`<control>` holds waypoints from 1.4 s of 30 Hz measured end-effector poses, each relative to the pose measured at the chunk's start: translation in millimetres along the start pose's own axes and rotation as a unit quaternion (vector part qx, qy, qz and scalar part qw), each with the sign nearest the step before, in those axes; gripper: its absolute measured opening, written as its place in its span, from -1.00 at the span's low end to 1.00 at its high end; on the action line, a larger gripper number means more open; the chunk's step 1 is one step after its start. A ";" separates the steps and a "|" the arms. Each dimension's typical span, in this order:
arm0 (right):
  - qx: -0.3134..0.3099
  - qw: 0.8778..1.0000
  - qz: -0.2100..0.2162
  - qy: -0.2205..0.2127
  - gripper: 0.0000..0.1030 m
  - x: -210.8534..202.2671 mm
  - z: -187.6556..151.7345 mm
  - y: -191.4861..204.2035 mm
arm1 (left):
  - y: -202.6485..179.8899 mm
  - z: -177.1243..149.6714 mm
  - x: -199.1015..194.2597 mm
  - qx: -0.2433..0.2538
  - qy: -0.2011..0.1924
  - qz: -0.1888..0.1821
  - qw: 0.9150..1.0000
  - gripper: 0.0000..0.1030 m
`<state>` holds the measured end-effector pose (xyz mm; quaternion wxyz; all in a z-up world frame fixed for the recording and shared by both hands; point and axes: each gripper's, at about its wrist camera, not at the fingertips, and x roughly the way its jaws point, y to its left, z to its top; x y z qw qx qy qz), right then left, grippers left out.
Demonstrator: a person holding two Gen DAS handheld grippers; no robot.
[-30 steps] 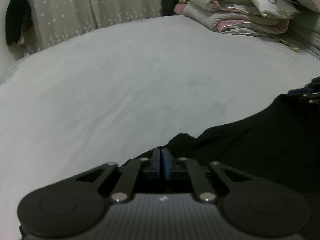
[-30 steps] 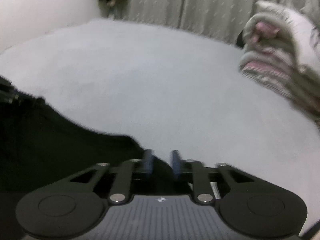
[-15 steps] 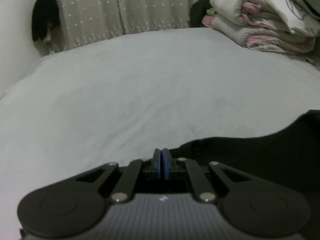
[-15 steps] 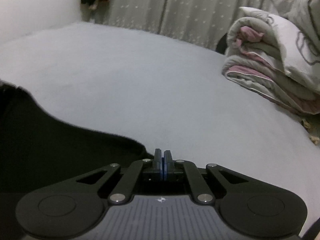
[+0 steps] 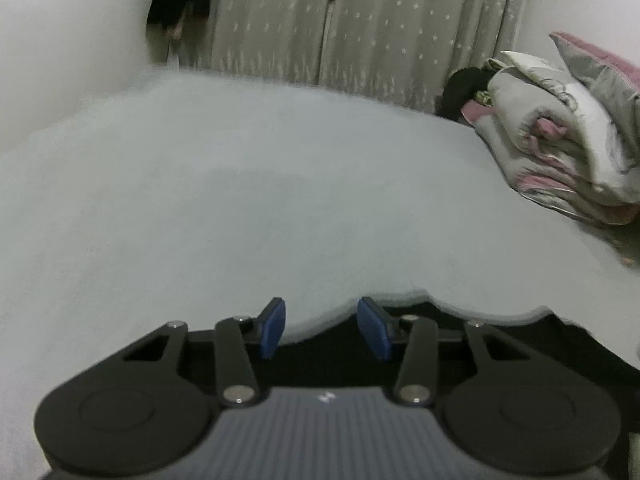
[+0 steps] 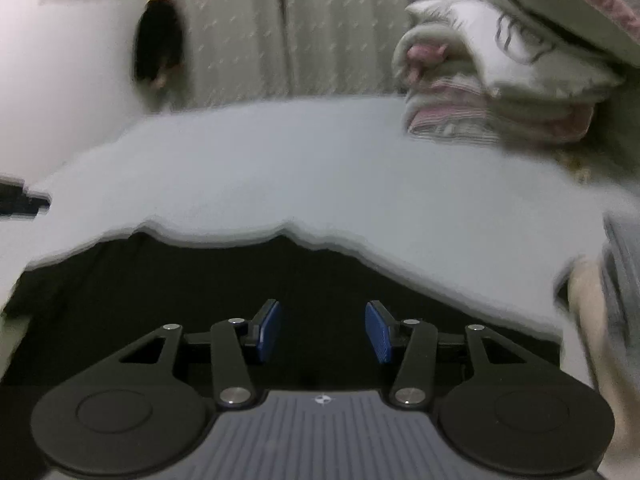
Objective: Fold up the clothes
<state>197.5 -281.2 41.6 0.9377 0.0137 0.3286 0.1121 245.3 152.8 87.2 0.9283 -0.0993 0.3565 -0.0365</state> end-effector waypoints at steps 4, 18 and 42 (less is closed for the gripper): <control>0.011 0.999 0.040 0.005 -0.08 -80.0 -36.7 12.0 | 10.9 -83.0 -98.7 -0.020 0.012 -0.026 0.999 -0.23; 0.166 0.986 0.011 0.019 0.05 -284.7 -187.0 17.0 | 30.0 -258.1 -240.6 -0.057 0.062 -0.037 0.996 -0.23; 0.258 0.964 0.060 -0.023 -0.87 -348.8 -204.7 21.1 | 44.1 -265.6 -305.3 -0.094 0.075 -0.086 0.989 -0.94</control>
